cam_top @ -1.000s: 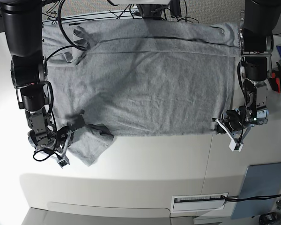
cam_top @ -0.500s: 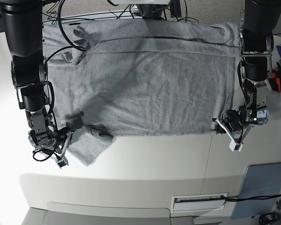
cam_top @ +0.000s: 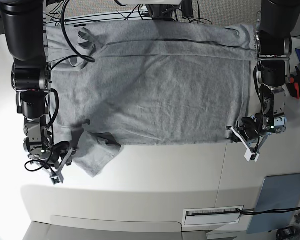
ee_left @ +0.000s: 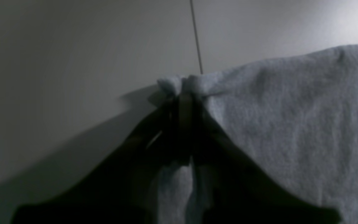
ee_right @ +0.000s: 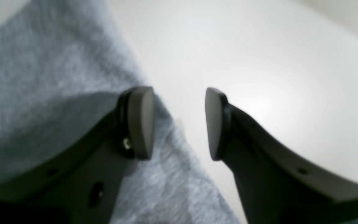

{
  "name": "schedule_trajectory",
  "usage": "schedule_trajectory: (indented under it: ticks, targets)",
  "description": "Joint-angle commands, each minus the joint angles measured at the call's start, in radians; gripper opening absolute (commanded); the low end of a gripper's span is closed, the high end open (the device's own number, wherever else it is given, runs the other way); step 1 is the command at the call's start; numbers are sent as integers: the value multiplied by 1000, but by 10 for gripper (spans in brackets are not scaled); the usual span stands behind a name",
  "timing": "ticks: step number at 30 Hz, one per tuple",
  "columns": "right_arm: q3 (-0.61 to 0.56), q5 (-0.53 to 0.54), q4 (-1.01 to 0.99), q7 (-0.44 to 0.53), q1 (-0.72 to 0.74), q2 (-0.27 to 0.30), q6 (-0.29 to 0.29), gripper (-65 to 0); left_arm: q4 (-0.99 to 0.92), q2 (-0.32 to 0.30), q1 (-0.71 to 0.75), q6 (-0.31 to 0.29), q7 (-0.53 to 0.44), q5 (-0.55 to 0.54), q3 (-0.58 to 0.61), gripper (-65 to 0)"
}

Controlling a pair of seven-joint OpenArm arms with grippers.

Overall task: Fold the T-shirt properly
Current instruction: 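Grasp the opposite shirt edge corners with both grippers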

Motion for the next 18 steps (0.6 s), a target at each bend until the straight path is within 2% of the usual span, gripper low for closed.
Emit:
schedule_trajectory:
  ticks: [1,5,9,13,16,18]
  targets:
    - [11,3,13,14,38,11,-5,-373,2,-11,-10,6,38,27,0,-650]
    - [15,4,13,-10,37,11,-4,-264,2,-11,-11,6,38,27,0,-650]
    - [15,4,13,-13,37,11,-4,-261,2,-11,-11,7,38,26,0,-650]
    - [14,5,13,-57,37,10,-3,-261,2,-11,-11,6,38,27,0,-650]
    - [14,6,13,-76,31,8,29,-261,2,-11,-11,7,38,26,0,-650]
    - [14,8,13,-78,12,8,30,-261,2,-11,-11,7,38,26,0,-650]
